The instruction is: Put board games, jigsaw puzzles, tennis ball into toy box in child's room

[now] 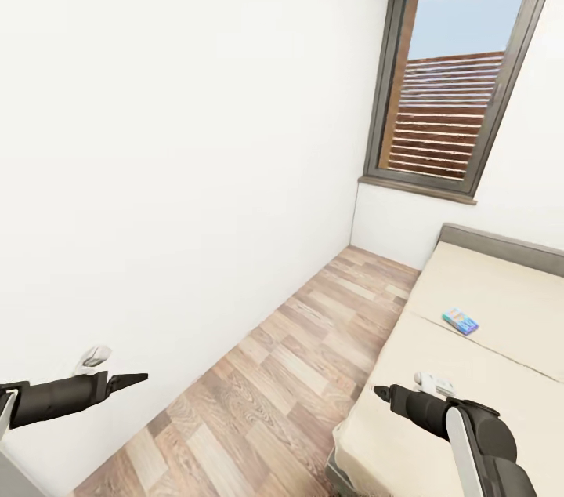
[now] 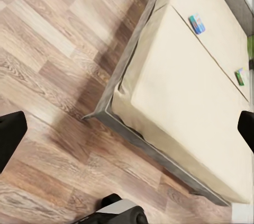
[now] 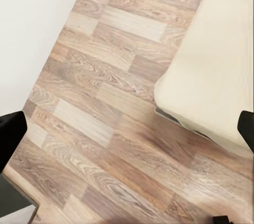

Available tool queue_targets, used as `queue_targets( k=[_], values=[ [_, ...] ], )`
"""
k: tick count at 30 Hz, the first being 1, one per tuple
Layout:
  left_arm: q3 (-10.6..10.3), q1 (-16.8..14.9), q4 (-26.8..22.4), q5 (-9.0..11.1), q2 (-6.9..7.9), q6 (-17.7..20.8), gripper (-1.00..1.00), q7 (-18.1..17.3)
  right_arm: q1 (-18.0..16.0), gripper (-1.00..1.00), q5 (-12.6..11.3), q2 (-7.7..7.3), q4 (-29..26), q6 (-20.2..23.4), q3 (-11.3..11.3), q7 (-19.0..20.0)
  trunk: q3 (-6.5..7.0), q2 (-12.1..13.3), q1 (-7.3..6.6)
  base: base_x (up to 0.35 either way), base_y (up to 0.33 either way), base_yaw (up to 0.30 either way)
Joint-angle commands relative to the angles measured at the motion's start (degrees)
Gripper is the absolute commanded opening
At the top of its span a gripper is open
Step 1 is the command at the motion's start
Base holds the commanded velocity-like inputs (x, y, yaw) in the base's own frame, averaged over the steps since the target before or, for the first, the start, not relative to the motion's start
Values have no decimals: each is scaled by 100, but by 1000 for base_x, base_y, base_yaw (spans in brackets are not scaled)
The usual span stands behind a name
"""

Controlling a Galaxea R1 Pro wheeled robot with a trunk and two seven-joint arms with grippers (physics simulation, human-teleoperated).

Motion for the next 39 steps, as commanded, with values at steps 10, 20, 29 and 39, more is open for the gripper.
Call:
queue_targets(
  k=[10, 20, 29, 39],
  values=[
    [7, -4, -3, -4, 4, 54, 100, -24, -8, 100, -19, 6, 5, 27, -13, 6, -14, -14, 4, 0, 0, -283],
    [7, -4, -3, -7, 4, 54, 100, -24, -8, 100, -21, 6, 14, 27, -13, 6, -14, -14, 4, 0, 0, -283],
    [7, -4, -3, -9, 6, 54, 100, -24, -8, 100, -23, 6, 15, 27, -22, 6, -14, -14, 4, 0, 0, -283],
    [7, -4, -3, -10, 6, 54, 100, -24, -8, 100, -25, 8, 23, 19, -72, 6, -14, -14, 4, 1, 0, -283]
  ],
)
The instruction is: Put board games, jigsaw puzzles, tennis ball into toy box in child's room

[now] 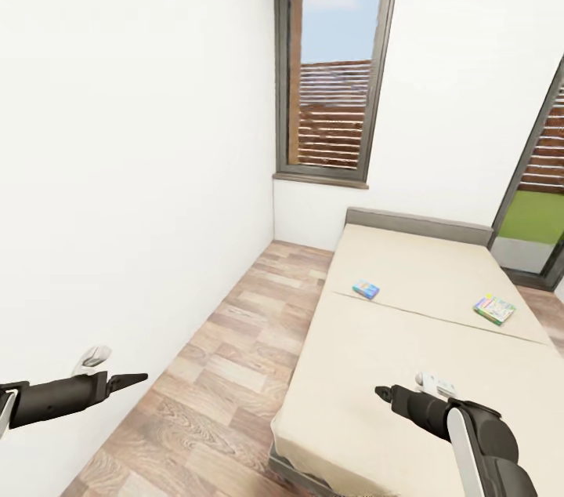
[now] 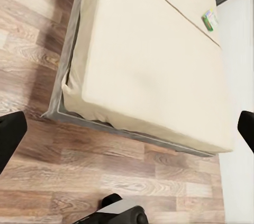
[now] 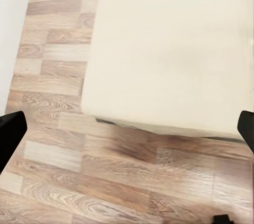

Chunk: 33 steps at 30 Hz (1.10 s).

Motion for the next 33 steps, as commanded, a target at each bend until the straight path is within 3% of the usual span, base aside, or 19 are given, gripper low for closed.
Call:
queue_targets(
  k=[1, 21, 26, 33],
  values=[
    [6, -4, -3, -5, 1, 54, 100, -25, -8, 100, -20, 7, -3, 27, -14, 7, -14, -14, 4, 29, 0, -283],
    [6, -4, -3, -6, 1, 54, 100, -25, -2, 100, -21, 17, -1, 16, -13, 7, -14, -14, 4, 168, 168, -283],
    [6, -4, -3, -5, -6, 55, 100, -25, 10, 100, -21, 19, -3, -173, -8, 2, -14, -14, 4, 200, 226, -280],
    [6, -4, -3, -7, -7, 54, 100, -25, 12, 100, -28, 34, -3, -283, 5, -2, -14, -14, 4, 201, 226, -103]
  ],
)
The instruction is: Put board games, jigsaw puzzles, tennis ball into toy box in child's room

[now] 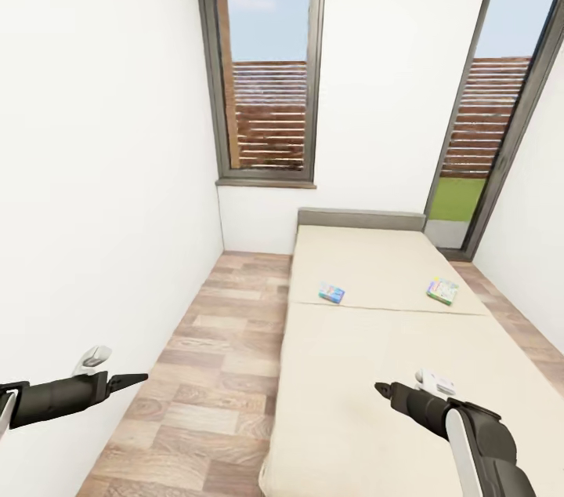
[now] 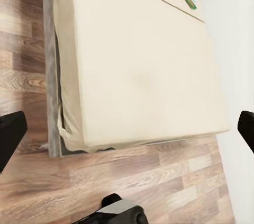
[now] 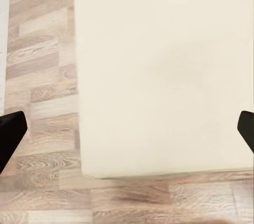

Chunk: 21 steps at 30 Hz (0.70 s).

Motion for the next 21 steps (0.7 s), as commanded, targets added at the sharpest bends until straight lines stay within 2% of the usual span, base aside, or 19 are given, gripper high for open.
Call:
queue_targets(
  k=[1, 7, 14, 21],
  values=[
    [5, -6, 1, -2, 0, 52, 100, -26, -8, 100, -22, 8, -6, 24, -15, 7, -14, -13, 6, 203, 226, -117],
    [5, -6, 1, -4, 6, 52, 100, -26, -9, 100, -23, 0, -6, 22, -24, 7, -14, -13, 6, 174, 188, -213],
    [5, -6, 1, 2, 8, 52, 100, -26, -9, 100, -23, -5, -6, 23, -27, 7, -14, -13, 6, 33, 46, -272],
    [5, -6, 1, -3, 8, 52, 100, -26, -9, 100, -28, -6, -6, 23, -27, 7, -14, -13, 6, 4, 168, -278]
  ],
)
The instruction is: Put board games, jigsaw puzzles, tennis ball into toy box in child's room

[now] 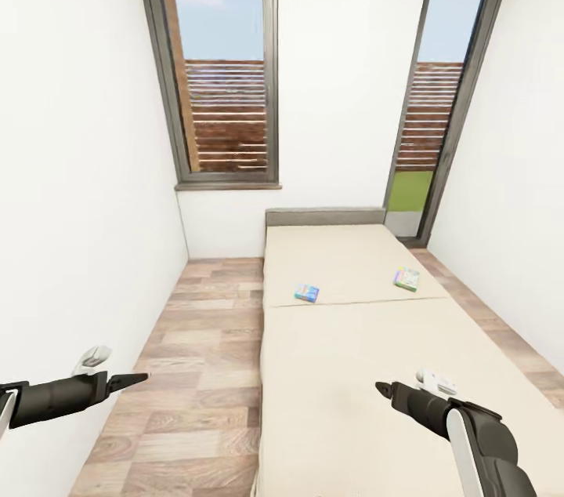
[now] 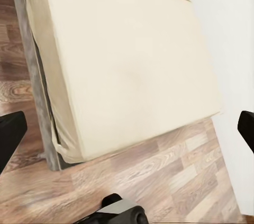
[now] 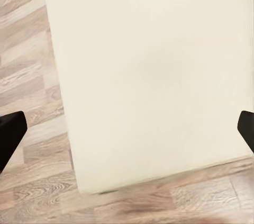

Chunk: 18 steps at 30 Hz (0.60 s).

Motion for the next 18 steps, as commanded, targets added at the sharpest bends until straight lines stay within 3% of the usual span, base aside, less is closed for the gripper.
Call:
queue_targets(
  k=[1, 18],
  values=[
    [6, -4, -1, -3, 1, 53, 100, -26, -8, 100, -21, 7, -5, 29, -14, 9, -14, -14, 4, 1, 162, -279],
    [6, -4, -1, -6, 1, 53, 100, -26, -8, 100, -21, 15, -5, 29, -14, 9, -14, -14, 4, 1, 53, -279]
  ],
)
